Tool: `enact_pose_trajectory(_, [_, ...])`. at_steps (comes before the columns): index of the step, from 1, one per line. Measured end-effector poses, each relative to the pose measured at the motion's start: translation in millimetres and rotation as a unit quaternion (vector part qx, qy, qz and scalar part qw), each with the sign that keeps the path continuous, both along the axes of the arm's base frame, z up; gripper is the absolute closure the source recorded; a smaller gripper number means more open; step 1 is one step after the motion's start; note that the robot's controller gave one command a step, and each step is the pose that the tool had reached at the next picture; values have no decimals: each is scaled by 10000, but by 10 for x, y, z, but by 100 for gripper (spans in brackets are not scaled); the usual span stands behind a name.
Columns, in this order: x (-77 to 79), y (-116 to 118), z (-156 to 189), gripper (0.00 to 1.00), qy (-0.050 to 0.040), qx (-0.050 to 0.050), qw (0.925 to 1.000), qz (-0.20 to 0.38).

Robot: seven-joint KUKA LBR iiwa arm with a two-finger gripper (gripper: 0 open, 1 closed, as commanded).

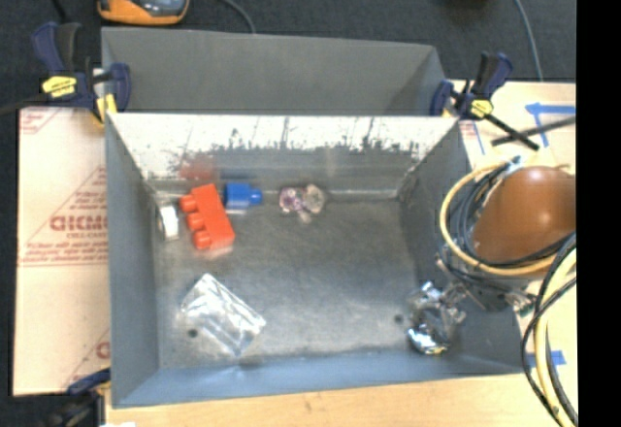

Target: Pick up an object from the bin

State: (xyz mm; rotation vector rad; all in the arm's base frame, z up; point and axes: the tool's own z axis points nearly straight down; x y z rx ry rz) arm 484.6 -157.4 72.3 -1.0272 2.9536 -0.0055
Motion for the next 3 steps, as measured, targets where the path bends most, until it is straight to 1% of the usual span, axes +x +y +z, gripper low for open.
enact_pose_trajectory(1, [232,494,339,100,37,-20,9816,1911])
enact_pose_trajectory(2, [219,484,328,0,56,-13,9822,1877])
enact_pose_trajectory(3, [-70,290,47,0,39,-14,9273,3743])
